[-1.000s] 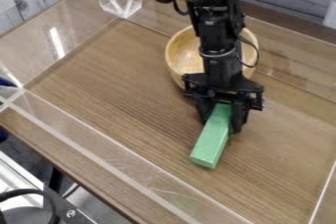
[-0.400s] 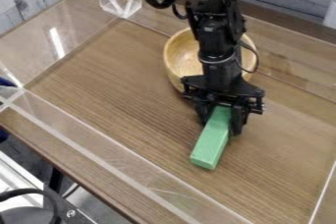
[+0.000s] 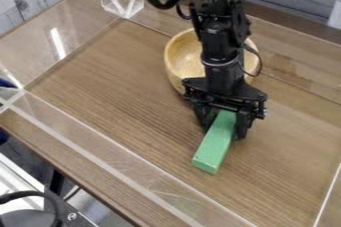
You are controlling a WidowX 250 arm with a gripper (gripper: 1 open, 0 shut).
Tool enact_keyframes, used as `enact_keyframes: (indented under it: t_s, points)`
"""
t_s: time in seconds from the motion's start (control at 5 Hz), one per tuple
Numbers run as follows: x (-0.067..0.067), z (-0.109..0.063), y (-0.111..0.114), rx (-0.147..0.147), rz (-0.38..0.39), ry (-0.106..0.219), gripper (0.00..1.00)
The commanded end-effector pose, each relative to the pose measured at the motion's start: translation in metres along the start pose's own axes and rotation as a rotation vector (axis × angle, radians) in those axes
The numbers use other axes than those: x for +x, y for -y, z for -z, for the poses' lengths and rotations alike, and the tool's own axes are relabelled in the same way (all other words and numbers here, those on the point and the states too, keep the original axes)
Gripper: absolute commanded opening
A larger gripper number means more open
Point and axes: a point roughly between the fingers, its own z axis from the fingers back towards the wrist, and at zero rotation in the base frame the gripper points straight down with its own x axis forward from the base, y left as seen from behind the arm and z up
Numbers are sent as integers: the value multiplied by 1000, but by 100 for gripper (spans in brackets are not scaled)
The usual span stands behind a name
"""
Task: Remove the green block from inside the brown bowl and put it on the table
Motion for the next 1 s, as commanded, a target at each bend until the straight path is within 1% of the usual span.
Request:
enact_keyframes:
  t_s: [0.0, 0.2, 0.4, 0.6, 0.8]
  points:
    - [6, -26, 5, 38, 43, 58, 100]
    - [6, -52, 9, 77, 81, 85, 100]
    - [4, -65, 16, 64, 78, 130, 100]
    - [1, -60, 19, 58, 72, 144, 100]
    - [0, -65, 16, 76, 56, 153, 100]
